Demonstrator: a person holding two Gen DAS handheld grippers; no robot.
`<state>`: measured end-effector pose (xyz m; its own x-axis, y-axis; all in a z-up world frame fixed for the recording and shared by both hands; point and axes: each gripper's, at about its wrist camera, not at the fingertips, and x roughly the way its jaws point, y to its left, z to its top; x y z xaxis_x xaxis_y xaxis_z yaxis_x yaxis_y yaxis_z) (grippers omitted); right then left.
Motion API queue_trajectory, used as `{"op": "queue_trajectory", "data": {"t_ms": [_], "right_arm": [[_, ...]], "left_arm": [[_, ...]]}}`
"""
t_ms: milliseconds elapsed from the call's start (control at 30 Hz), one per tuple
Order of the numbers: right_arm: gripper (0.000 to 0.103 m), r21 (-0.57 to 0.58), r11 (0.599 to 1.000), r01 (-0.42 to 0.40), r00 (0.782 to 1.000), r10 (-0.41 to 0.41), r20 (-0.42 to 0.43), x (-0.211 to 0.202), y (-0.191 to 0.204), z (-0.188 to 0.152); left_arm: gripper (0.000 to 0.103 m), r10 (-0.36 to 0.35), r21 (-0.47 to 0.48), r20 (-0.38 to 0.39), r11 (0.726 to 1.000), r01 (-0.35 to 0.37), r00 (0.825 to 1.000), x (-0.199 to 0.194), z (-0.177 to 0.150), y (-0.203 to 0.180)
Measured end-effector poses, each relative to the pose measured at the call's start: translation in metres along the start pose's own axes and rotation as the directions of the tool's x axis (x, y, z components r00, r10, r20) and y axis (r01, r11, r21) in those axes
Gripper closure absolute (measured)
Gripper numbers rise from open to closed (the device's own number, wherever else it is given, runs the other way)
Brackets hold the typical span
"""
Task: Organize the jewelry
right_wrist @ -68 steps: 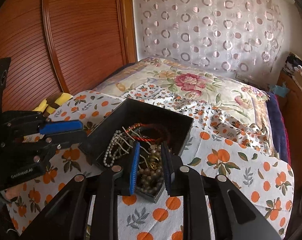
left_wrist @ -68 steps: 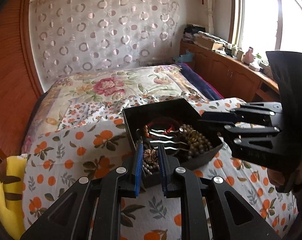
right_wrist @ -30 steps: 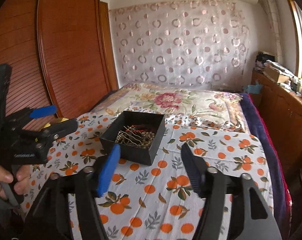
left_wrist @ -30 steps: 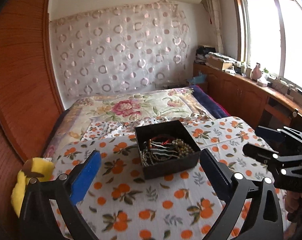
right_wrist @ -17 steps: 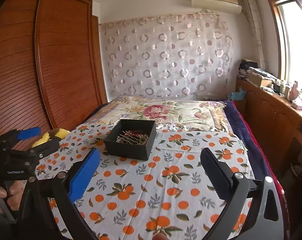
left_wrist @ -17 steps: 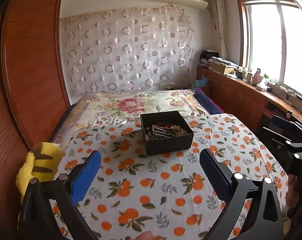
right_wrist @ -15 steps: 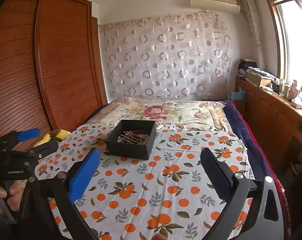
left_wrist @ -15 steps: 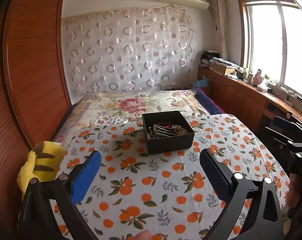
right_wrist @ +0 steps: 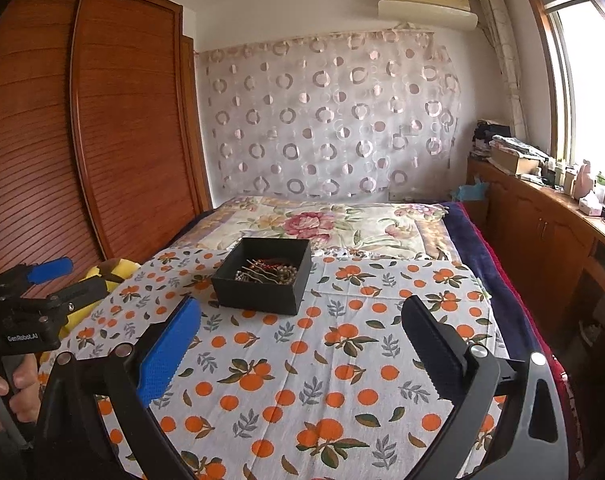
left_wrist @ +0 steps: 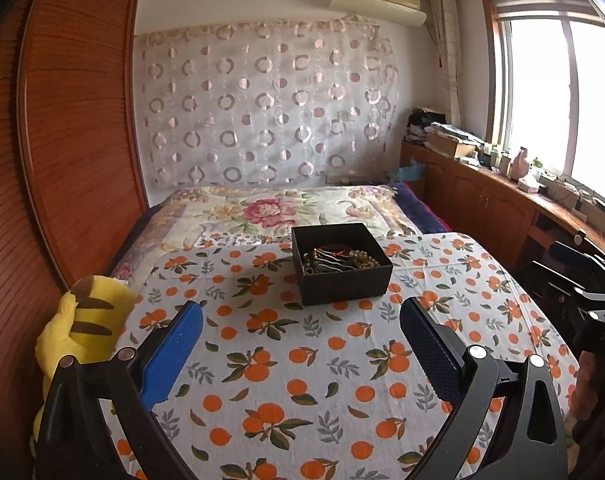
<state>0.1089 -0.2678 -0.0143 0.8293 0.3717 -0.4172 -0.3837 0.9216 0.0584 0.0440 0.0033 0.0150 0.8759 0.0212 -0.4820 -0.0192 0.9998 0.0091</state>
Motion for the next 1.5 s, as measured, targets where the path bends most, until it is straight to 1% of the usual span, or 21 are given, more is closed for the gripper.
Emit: {"op": "queue_trajectory", "data": {"t_ms": [400,1133,1500], "right_arm": [[0.002,0.001,1.0,0.01,1.0,-0.01,-0.005,0.001,0.004,-0.003],[0.002,0.003,1.0,0.012,1.0,-0.012,-0.001,0.003,0.003,-0.004],[0.002,0.004,1.0,0.013,1.0,-0.013,0.004,0.003,0.002,-0.004]], "left_arm": [[0.008,0.01,0.003,0.003,1.0,-0.01,1.0,-0.003,-0.002,-0.002],[0.008,0.003,-0.001,0.018,1.0,-0.003,1.0,-0.008,0.002,-0.008],[0.008,-0.003,-0.003,0.025,1.0,0.003,1.0,-0.011,0.005,-0.005]]}}
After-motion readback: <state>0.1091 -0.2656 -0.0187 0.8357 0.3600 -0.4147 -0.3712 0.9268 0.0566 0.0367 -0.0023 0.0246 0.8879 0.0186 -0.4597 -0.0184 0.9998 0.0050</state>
